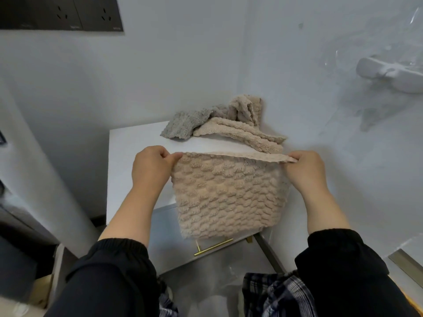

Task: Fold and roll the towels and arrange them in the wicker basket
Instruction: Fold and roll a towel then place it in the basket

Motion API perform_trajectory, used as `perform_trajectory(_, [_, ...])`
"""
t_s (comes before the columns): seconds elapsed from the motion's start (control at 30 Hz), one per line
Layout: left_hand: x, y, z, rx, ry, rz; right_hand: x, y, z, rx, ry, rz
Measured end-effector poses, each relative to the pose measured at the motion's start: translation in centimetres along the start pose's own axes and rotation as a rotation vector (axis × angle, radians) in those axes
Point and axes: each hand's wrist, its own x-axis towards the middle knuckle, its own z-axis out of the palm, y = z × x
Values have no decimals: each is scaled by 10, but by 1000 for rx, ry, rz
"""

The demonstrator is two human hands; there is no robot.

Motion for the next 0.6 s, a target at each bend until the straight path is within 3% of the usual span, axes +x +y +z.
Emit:
perform_trajectory(0.13, [1,-4,-2,-25,-24,-44,4,7,0,159,-129,76])
perform_trajectory(0.27, [-1,-7,-2,-84,-54,-48,8,11,0,265,-97,160])
perform_trajectory(0.37, [-1,-7,-2,-88,-49,-98,8,12,0,204,-88,129])
perform_trajectory(0.47, [0,-6,-3,-360,-102,-245,8,11,3,149,-67,95])
perform_trajectory(0.6, [-1,-5,-5,-769,-125,-408,9,1,7,566,-149,293])
